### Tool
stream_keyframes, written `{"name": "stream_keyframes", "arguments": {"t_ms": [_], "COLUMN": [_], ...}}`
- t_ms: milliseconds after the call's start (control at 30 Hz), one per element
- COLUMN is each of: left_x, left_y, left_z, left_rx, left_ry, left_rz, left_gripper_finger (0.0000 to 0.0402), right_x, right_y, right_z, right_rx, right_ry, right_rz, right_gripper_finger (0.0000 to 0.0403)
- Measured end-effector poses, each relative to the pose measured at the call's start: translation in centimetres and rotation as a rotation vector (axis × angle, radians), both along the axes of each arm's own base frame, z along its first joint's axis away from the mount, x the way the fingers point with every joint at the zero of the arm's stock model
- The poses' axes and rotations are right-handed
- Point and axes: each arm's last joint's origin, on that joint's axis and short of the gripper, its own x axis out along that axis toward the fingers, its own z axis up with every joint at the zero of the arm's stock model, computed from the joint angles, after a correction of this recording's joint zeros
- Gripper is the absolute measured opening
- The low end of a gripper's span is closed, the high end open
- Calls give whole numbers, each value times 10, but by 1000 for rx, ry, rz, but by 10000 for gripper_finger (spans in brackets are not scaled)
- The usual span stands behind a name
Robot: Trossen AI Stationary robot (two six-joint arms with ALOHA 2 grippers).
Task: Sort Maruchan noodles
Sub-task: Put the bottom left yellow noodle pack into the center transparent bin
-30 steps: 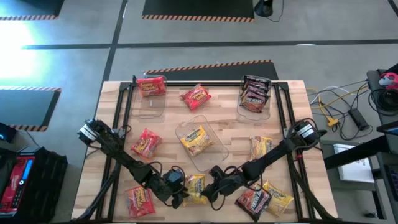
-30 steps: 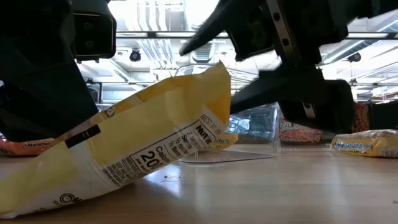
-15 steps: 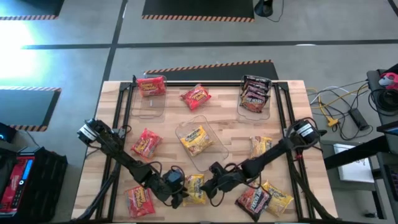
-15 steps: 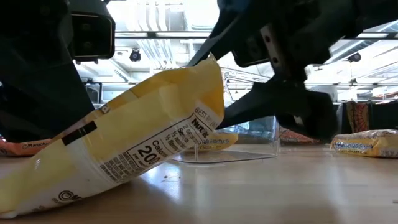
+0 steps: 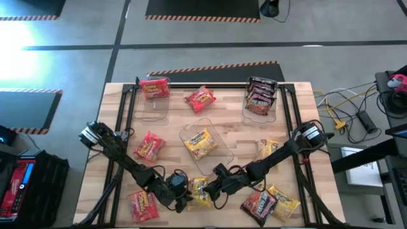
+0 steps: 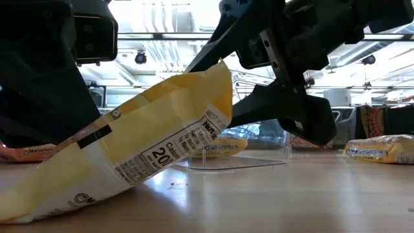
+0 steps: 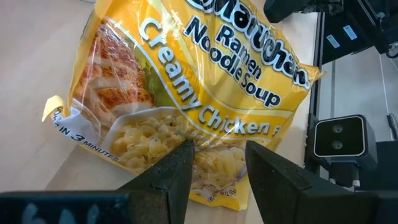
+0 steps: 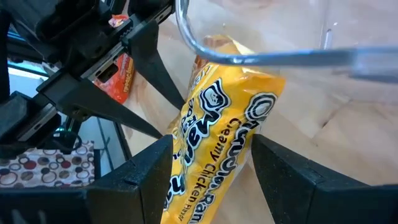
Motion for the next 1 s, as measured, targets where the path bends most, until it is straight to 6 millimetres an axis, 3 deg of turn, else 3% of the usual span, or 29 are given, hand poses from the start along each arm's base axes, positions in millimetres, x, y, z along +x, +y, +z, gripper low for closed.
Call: {"name": "stream_keyframes", "arguments": {"t_ms": [1000], "left_x": [8], "left_y": [9], "left_z": [1], "left_rx": [-9], "left_ry": [-20], "left_rz": [42], "left_gripper_finger": [135], "right_x": [1], "right_y": [-5], "right_z": [-1], "right_rx": [-84], "right_ry": [-9], "right_rz": [14], "right_gripper_finger": [205]}}
